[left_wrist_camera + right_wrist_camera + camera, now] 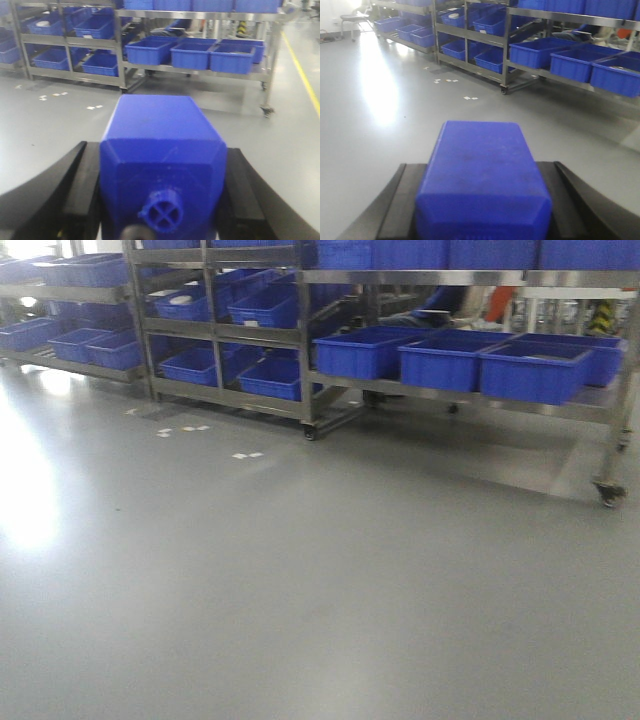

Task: Pick and sort blue part to right shelf
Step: 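Drive the base away from the table holding both blocks, then drive the base up to the shelf of blue bins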

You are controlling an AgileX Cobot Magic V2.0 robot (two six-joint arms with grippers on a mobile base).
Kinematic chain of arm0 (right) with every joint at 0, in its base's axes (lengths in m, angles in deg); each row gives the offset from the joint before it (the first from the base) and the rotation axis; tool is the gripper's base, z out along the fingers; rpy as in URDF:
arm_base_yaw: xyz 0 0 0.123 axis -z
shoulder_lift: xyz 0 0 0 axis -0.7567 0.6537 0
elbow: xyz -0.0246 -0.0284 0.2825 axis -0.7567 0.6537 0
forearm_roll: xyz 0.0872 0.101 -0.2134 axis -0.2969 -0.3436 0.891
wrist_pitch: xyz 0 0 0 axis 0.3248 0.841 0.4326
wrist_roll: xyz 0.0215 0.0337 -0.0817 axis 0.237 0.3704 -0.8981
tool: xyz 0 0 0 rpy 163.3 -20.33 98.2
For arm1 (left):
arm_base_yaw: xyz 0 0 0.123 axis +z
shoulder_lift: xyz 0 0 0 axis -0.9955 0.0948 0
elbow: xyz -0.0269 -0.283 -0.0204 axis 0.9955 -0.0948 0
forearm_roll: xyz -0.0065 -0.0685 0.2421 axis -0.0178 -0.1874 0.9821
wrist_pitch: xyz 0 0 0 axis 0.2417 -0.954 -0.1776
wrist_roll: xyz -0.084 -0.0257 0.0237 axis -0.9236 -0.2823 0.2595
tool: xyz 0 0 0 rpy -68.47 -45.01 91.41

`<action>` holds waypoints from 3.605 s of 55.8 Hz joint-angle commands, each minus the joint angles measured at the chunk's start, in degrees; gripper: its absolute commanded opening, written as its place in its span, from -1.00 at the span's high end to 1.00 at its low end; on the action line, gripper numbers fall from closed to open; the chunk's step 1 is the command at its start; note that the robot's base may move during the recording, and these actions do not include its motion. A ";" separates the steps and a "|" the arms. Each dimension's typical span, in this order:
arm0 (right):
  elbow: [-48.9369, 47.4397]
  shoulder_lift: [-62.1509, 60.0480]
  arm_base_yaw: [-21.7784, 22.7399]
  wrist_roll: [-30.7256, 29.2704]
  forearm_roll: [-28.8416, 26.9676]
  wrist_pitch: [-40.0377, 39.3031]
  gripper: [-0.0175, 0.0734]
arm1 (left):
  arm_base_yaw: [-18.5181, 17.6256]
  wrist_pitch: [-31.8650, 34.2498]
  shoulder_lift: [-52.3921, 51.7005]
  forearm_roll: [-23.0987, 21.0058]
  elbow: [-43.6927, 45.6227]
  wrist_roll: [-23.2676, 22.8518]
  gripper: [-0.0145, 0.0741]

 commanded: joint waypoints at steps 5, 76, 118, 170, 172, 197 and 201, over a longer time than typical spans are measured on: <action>-1.63 0.76 0.10 -0.53 0.48 -5.38 0.28 | -0.36 5.44 -0.32 -0.14 1.62 -0.49 -0.08; -1.18 1.95 -1.38 -0.53 0.48 -5.38 0.28 | 3.37 5.45 0.50 -1.04 1.62 -0.49 -0.08; -1.18 1.95 -1.38 -0.53 0.48 -5.38 0.28 | 3.37 5.45 0.50 -1.04 1.62 -0.49 -0.08; -1.18 1.95 -1.38 -0.53 0.48 -5.38 0.28 | 3.37 5.45 0.50 -1.04 1.62 -0.49 -0.08; -1.18 1.95 -1.38 -0.53 0.48 -5.38 0.28 | 3.37 5.45 0.50 -1.04 1.62 -0.49 -0.08; -1.18 1.95 -1.38 -0.53 0.48 -5.38 0.28 | 3.37 5.45 0.50 -1.04 1.62 -0.49 -0.08; -1.18 1.95 -1.38 -0.53 0.48 -5.38 0.28 | 3.37 5.45 0.50 -1.04 1.62 -0.49 -0.08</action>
